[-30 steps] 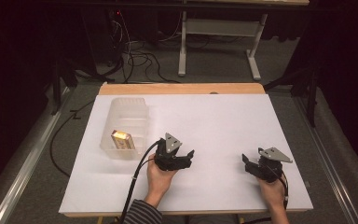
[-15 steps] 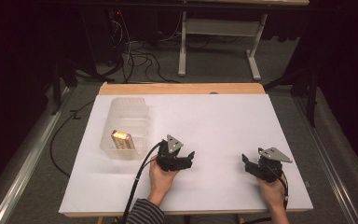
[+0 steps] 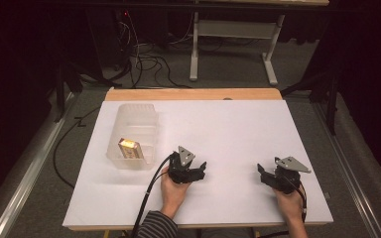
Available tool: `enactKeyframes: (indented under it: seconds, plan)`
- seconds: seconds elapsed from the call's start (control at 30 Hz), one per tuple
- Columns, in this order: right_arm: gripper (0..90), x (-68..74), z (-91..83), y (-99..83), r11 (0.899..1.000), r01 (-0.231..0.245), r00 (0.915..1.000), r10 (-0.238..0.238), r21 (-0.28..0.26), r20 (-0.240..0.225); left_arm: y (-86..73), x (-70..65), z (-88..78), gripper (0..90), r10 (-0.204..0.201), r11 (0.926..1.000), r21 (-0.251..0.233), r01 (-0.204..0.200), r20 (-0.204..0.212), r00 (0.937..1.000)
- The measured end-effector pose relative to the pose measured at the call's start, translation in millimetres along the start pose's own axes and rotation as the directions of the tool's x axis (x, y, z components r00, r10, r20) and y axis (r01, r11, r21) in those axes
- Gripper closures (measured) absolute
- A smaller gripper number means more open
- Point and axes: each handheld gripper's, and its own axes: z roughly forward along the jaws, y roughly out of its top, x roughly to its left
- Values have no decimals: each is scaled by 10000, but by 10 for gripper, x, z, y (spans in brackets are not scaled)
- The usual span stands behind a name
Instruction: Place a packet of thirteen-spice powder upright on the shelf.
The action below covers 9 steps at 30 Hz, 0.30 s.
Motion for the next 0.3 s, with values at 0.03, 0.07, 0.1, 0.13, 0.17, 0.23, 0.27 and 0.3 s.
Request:
enactKeyframes:
  seconds: [0.03, 0.07, 0.1, 0.13, 0.17, 0.23, 0.27, 0.3]
  plan:
    - [298, 2, -1, 0, 10000, -3, 10000, 3, 13, 11, -3, 5, -6, 227, -31, 10000, -53, 31, 1, 10000]
    - [298, 1, 0, 0, 10000, 35, 10000, -35, 3, 28, -5, 2, -7, 227, -11, 10000, -73, 11, -15, 10000]
    - [298, 2, -1, 0, 10000, 18, 10000, -18, 8, 30, -6, -10, -5, 226, 43, 9999, -91, -43, -33, 10000]
    - [298, 3, -1, 0, 10000, -4, 10000, 4, 12, 26, -8, -22, -4, 227, 190, 9998, -98, -190, -73, 9998]
    - [298, 3, -1, 0, 10000, -4, 10000, 4, 12, 26, -8, -22, -4, 228, 190, 9998, -98, -190, -73, 9998]
    - [298, 2, 0, -1, 10000, 17, 10000, -17, -7, 21, -11, -50, -9, 231, 473, 9988, -102, -474, -159, 9988]
    - [298, 2, 0, 0, 10000, 35, 10000, -35, -8, 8, -13, -54, -10, 231, 506, 9987, -105, -507, -160, 9986]
    - [298, 4, 0, -1, 10000, 24, 10000, -24, 3, 4, -13, -54, -10, 230, 506, 9987, -105, -507, -160, 9986]
